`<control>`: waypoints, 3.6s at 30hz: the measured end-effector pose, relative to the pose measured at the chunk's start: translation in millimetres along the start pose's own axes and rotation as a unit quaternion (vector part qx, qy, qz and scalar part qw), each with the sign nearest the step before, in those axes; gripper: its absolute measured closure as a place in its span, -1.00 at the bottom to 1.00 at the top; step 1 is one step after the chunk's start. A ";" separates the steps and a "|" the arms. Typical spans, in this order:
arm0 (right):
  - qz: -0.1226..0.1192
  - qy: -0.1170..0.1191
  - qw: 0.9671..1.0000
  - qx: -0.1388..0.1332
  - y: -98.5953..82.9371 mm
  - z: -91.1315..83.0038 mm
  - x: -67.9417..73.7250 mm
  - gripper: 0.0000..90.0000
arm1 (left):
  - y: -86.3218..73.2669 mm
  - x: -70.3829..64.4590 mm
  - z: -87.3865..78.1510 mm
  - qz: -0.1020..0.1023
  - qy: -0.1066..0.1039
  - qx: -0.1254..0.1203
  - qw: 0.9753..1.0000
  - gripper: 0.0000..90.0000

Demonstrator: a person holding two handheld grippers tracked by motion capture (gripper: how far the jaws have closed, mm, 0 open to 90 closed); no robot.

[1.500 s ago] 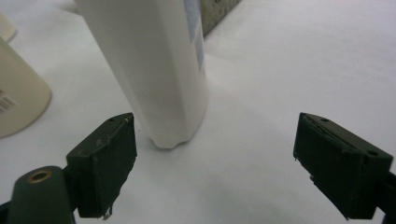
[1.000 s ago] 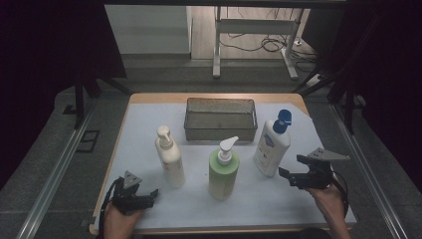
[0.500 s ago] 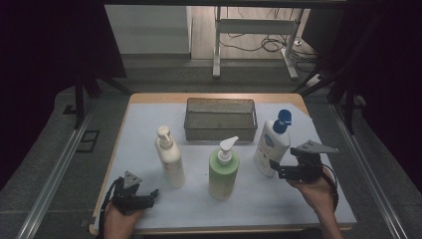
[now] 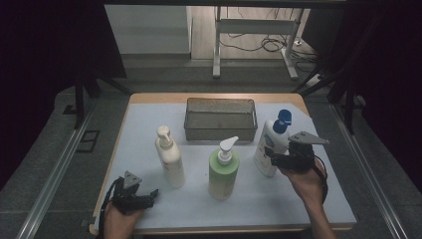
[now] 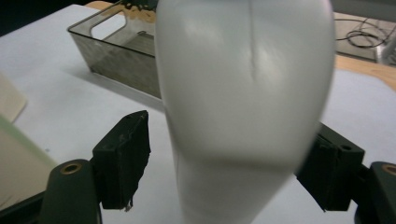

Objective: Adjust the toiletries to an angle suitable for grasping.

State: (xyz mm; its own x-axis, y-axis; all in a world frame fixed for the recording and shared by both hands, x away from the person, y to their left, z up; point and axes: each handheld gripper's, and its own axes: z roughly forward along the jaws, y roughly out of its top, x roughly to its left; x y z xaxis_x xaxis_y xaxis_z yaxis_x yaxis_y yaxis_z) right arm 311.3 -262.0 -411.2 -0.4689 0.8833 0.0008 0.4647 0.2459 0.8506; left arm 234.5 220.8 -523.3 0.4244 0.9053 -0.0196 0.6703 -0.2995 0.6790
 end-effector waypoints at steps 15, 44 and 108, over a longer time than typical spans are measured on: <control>0.003 -0.036 0.999 0.001 4.9 16.2 4.9 -0.14 | 0.1 0.0 -0.1 0.001 0.000 0.001 1.000 -0.72; -0.012 0.035 0.999 -0.008 29.8 -13.5 3.0 -0.10 | 0.1 -0.1 0.1 -0.001 0.000 0.000 1.000 -0.72; -0.017 0.047 0.998 -0.037 158.0 76.8 50.1 -0.09 | 0.3 -0.1 0.4 -0.003 0.000 0.000 1.000 -0.72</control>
State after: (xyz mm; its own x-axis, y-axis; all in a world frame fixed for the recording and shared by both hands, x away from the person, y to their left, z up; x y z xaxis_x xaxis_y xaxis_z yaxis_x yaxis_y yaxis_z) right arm 419.0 -148.2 -317.2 -0.5530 0.8330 0.0179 0.3924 0.2414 0.8876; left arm 234.9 220.4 -523.4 0.4198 0.9073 -0.0243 0.6733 -0.2934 0.6786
